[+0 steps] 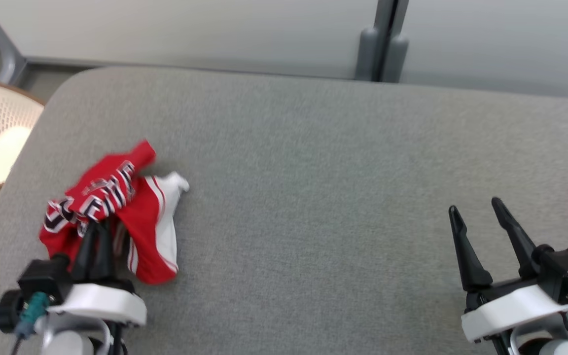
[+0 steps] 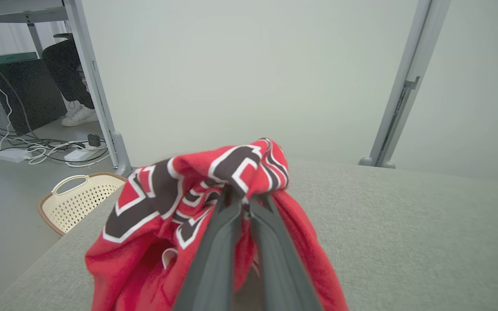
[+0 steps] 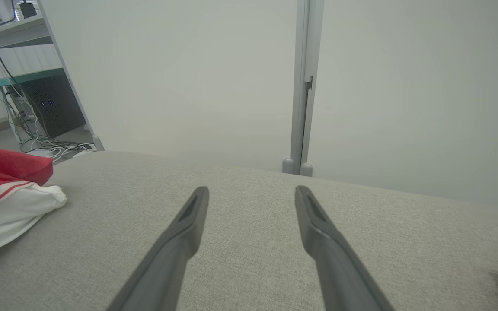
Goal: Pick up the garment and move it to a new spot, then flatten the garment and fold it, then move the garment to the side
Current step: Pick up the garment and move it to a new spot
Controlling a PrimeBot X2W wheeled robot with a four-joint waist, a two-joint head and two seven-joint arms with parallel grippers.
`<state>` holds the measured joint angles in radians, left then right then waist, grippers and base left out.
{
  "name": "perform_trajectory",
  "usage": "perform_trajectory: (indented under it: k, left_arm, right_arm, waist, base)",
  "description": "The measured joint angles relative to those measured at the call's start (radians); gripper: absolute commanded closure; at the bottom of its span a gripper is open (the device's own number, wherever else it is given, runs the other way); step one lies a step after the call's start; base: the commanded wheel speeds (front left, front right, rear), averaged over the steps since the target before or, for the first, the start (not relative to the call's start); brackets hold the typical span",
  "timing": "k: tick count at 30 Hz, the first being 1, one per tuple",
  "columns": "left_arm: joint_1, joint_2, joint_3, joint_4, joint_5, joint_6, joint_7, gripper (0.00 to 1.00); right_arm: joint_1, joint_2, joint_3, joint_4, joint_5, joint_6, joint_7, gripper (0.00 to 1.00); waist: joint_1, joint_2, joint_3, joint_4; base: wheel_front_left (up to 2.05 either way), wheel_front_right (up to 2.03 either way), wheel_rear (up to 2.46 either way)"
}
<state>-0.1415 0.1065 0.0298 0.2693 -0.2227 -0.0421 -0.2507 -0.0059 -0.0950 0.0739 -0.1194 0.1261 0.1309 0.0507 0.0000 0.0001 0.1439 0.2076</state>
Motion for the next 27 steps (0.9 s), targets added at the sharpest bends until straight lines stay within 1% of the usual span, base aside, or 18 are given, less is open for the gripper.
perform_trajectory:
  k: [6, 11, 14, 20, 23, 27]
  left_arm:
    - [0.125, -0.024, -0.107, -0.18, 0.021, -0.007, 0.096, 1.0]
    - [0.157, -0.03, -0.192, -0.237, 0.01, -0.04, 0.144, 1.0]
    - [0.124, -0.036, -0.245, -0.234, 0.009, -0.054, 0.154, 1.0]
    - [-0.003, -0.045, -0.341, -0.197, 0.006, -0.072, 0.155, 1.0]
    - [-0.05, -0.043, -0.375, -0.152, 0.012, -0.076, 0.162, 1.0]
    - [-0.072, -0.022, -0.395, -0.071, 0.02, -0.078, 0.168, 1.0]
  right_arm:
    - [0.053, 0.009, 0.0, 0.015, 0.025, 0.0, -0.011, 0.0]
    - [0.044, 0.01, 0.036, 0.006, 0.033, 0.0, -0.007, 0.0]
    - [0.017, 0.007, 0.042, -0.002, 0.033, 0.0, -0.007, 0.0]
    - [-0.004, 0.013, 0.037, -0.003, 0.034, 0.0, -0.021, 0.0]
    - [0.0, 0.019, 0.02, 0.001, 0.038, 0.0, -0.037, 0.0]
    - [0.001, 0.033, 0.015, 0.01, 0.045, 0.0, -0.065, 0.0]
  waist:
    - [0.0, 0.0, -0.105, -0.057]
    - [0.0, 0.0, -0.13, -0.147]
    - [-0.0001, 0.0, -0.119, -0.214]
    - [0.0, 0.0, -0.063, -0.357]
    - [0.0, 0.0, -0.019, -0.423]
    - [0.0, 0.0, 0.051, -0.49]
  base:
    - [0.0, 0.0, 0.0]
    - [0.0, 0.0, 0.0]
    - [0.0, 0.0, 0.0]
    - [0.0, 0.0, 0.0]
    - [0.0, 0.0, 0.0]
    - [0.0, 0.0, 0.0]
